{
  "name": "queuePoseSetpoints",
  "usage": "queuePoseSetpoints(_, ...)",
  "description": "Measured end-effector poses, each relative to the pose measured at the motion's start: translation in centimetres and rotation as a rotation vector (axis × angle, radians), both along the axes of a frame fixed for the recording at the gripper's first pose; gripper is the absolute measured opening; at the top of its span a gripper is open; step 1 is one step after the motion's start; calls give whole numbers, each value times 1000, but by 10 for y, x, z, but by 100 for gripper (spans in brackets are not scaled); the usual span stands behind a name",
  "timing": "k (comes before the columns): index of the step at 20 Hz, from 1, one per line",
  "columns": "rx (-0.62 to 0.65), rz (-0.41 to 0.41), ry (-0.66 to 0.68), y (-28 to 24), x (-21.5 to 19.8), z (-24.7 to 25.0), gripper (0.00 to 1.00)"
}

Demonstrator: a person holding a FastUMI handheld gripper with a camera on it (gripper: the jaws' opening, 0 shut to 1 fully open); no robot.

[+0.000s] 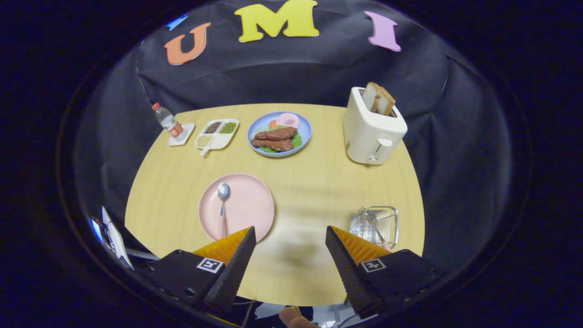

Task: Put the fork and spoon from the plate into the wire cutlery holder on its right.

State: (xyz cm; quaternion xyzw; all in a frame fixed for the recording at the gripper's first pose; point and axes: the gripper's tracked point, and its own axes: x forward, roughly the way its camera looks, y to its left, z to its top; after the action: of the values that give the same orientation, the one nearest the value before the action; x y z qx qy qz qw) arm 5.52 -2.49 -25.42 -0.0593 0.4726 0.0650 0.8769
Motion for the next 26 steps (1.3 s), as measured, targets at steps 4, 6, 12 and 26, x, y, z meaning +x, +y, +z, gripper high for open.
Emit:
queuePoseSetpoints(4, 55, 58, -51, 59, -10, -24, 93)
queuePoseSetpoints(6, 67, 71, -66, 77, -13, -41, 93)
queuePoseSetpoints(12, -13, 118, -143, 116, -18, -99, 93)
queuePoseSetpoints(26, 11, 21, -68, 150, 0, -164, 46)
